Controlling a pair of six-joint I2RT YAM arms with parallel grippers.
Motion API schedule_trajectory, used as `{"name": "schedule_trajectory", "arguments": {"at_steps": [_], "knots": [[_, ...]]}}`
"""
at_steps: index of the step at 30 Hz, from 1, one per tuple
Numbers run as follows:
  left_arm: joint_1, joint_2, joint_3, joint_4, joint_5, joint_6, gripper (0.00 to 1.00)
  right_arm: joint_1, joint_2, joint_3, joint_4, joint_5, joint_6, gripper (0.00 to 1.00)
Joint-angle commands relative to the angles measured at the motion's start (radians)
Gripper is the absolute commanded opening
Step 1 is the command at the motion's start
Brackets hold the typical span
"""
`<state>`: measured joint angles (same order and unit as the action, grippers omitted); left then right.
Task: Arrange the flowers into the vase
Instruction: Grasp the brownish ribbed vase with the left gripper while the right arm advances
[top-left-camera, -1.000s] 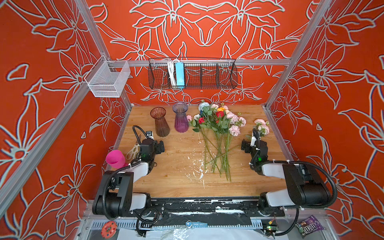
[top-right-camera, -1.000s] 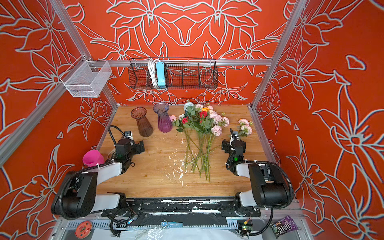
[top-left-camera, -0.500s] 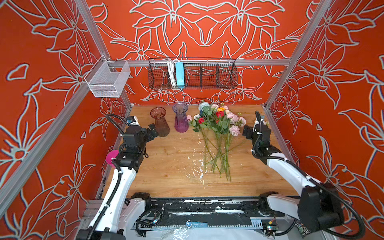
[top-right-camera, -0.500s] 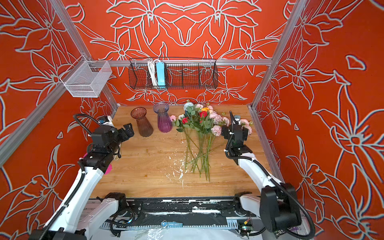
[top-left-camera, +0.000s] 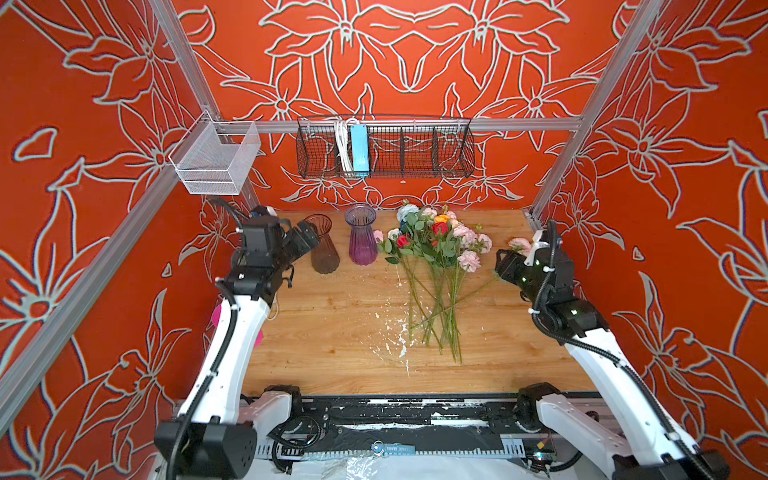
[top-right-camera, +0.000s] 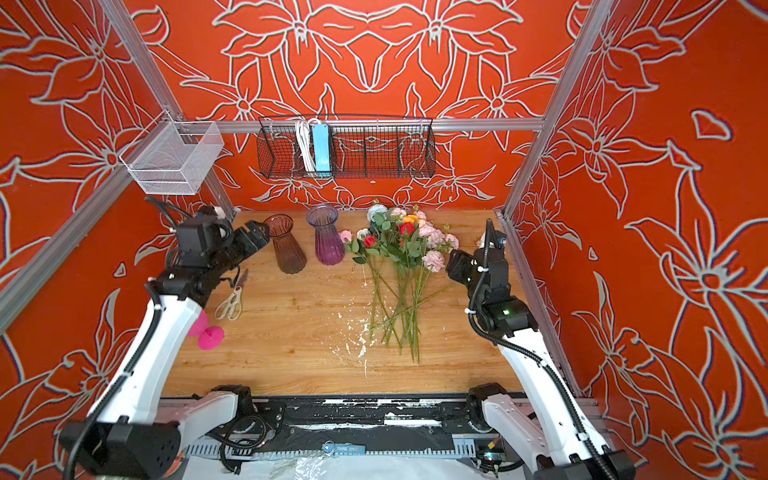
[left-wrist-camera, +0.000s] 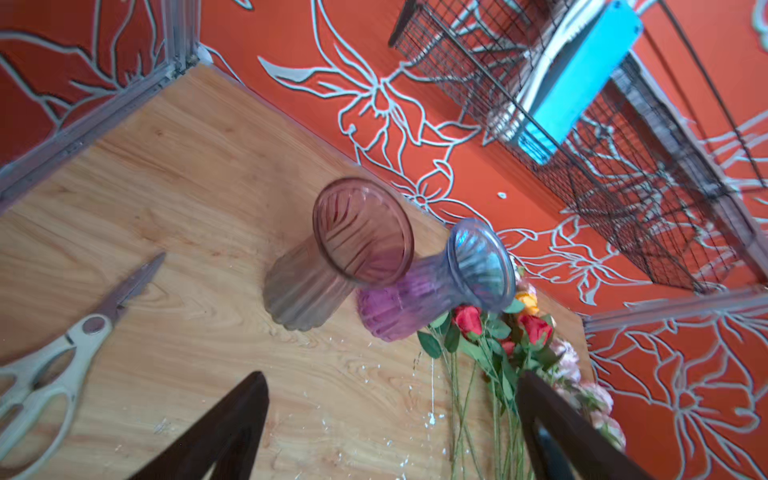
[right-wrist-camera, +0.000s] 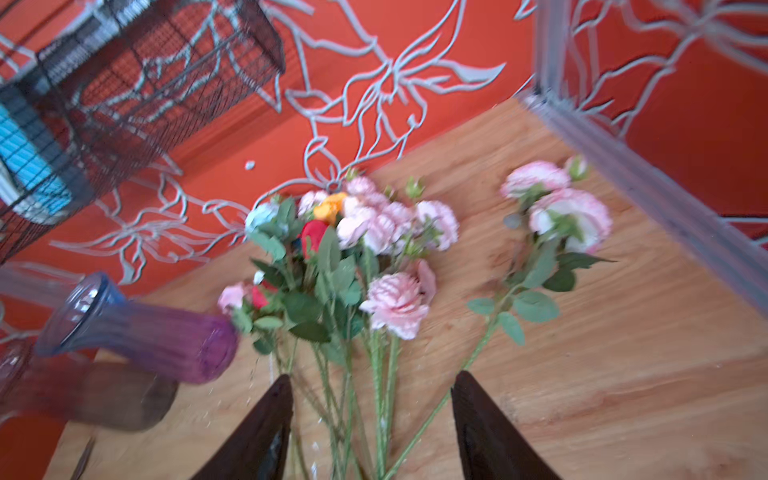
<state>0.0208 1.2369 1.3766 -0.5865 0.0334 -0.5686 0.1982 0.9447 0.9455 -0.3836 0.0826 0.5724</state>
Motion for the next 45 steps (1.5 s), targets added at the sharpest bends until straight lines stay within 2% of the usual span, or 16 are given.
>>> {"name": "schedule_trajectory", "arguments": {"at_steps": [1, 2, 5, 13, 15, 19, 25, 27, 31, 38, 45], "knots": [[0.010, 0.168, 0.197, -0.341, -0.052, 0.013, 0.81, 0.011, 0.041, 0.077, -0.192, -0.094, -0.020, 0.59], [0.013, 0.210, 0.245, -0.378, -0.055, 0.018, 0.76, 0.014, 0.052, 0.088, -0.209, -0.095, -0.025, 0.59], [0.018, 0.303, 0.344, -0.439, -0.058, 0.044, 0.72, 0.027, 0.058, 0.098, -0.236, -0.089, -0.048, 0.59], [0.036, 0.446, 0.473, -0.478, -0.095, 0.086, 0.71, 0.030, 0.068, 0.102, -0.285, -0.083, -0.104, 0.59], [0.041, 0.471, 0.480, -0.469, -0.112, 0.084, 0.71, 0.030, 0.071, 0.102, -0.296, -0.081, -0.109, 0.59], [0.065, 0.522, 0.492, -0.449, -0.075, 0.087, 0.71, 0.031, 0.063, 0.108, -0.321, -0.068, -0.122, 0.60], [0.080, 0.610, 0.533, -0.434, 0.034, 0.108, 0.64, 0.032, 0.055, 0.106, -0.315, -0.071, -0.122, 0.60], [0.079, 0.622, 0.541, -0.439, 0.005, 0.111, 0.63, 0.032, 0.062, 0.114, -0.314, -0.085, -0.123, 0.60], [0.079, 0.638, 0.526, -0.406, 0.024, 0.123, 0.63, 0.032, 0.076, 0.135, -0.325, -0.081, -0.119, 0.60], [0.080, 0.709, 0.588, -0.441, 0.021, 0.155, 0.60, 0.032, 0.070, 0.127, -0.325, -0.060, -0.108, 0.59], [0.080, 0.721, 0.622, -0.459, 0.034, 0.182, 0.48, 0.032, 0.075, 0.096, -0.313, -0.022, -0.078, 0.56]]}}
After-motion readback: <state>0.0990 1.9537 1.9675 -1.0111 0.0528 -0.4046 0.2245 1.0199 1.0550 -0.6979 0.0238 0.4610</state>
